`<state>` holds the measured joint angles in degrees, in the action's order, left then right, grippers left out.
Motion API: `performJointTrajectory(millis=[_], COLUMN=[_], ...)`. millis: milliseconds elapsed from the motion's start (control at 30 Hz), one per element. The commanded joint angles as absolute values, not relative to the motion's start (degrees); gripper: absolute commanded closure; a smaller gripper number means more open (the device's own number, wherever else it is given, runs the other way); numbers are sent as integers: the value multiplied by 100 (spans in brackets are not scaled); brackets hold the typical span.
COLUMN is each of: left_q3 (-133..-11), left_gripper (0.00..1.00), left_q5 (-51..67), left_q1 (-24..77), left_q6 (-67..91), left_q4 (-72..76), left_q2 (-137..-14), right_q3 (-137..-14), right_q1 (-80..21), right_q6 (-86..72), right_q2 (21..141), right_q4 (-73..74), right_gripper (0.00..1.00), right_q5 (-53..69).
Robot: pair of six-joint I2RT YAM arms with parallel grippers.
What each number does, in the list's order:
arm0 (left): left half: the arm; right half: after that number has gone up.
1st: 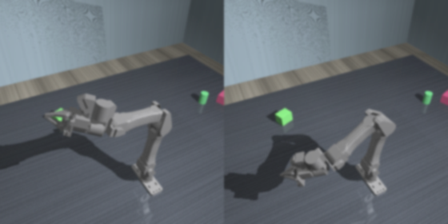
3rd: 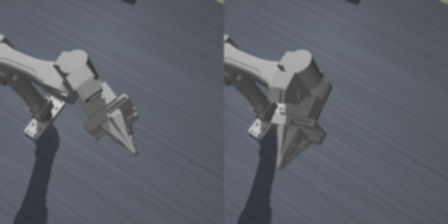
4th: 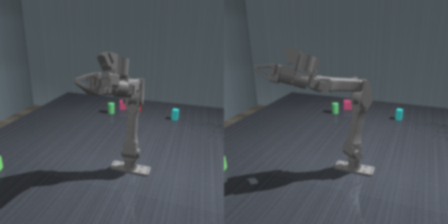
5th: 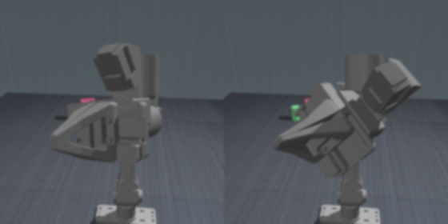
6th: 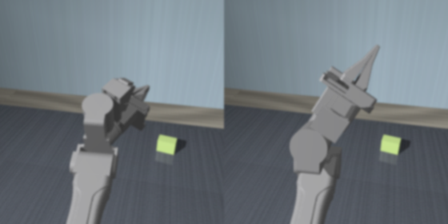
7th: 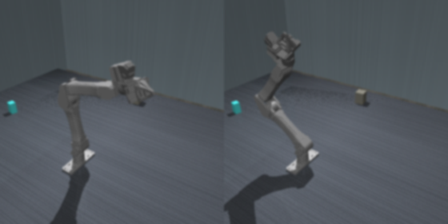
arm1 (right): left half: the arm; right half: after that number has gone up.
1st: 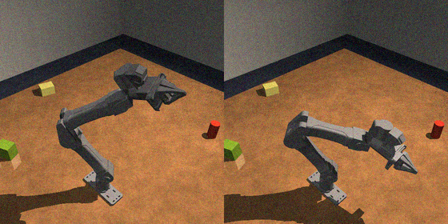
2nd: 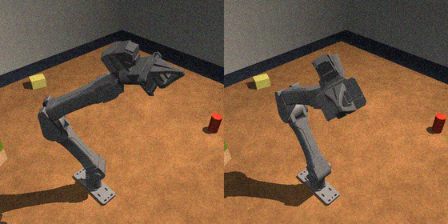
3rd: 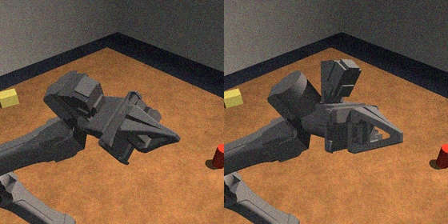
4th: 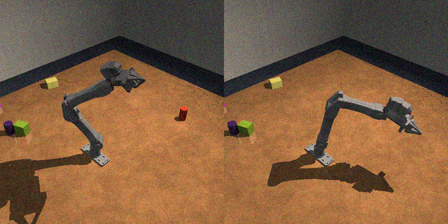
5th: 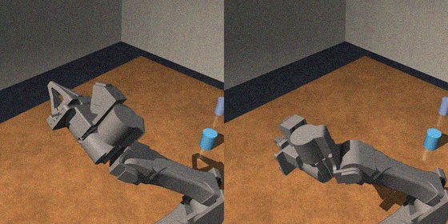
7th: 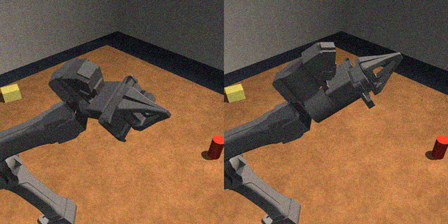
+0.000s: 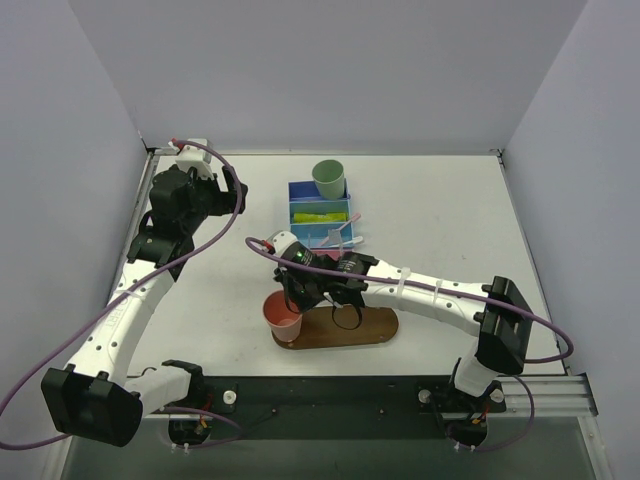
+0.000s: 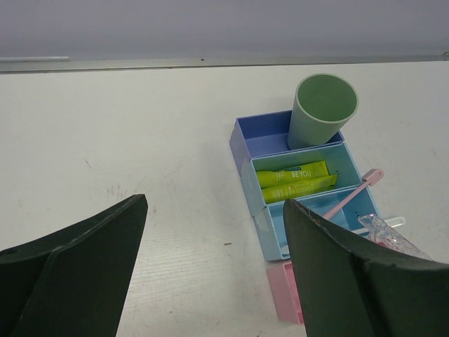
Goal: Prepare toiletry sets of a toothbrush and toothpaste on the tray
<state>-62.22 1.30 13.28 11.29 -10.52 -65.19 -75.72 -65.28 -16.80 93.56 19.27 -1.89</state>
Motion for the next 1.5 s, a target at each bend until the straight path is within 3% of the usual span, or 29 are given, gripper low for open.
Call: performJointTrajectory(millis=[0, 833, 1467], left_q3=[-6258, -6258, -6258], left_gripper=[11, 11, 11], left_q5=[88, 79, 88], left_q1=[1301, 1301, 1292], left_q6=[1046, 1037, 1011], left_q4=[-896, -896, -905], left_q2=[-6495, -6530, -6557], right_q3=[-7532, -7330, -7471], right_q1=[-6495, -6504, -6513], right_q6=[-1811, -1881, -1872], right_q2=[9334, 9220, 9070], right_q4=[1793, 1766, 1819], right_gripper=[100, 100, 61], right_q5=[-404, -597, -571])
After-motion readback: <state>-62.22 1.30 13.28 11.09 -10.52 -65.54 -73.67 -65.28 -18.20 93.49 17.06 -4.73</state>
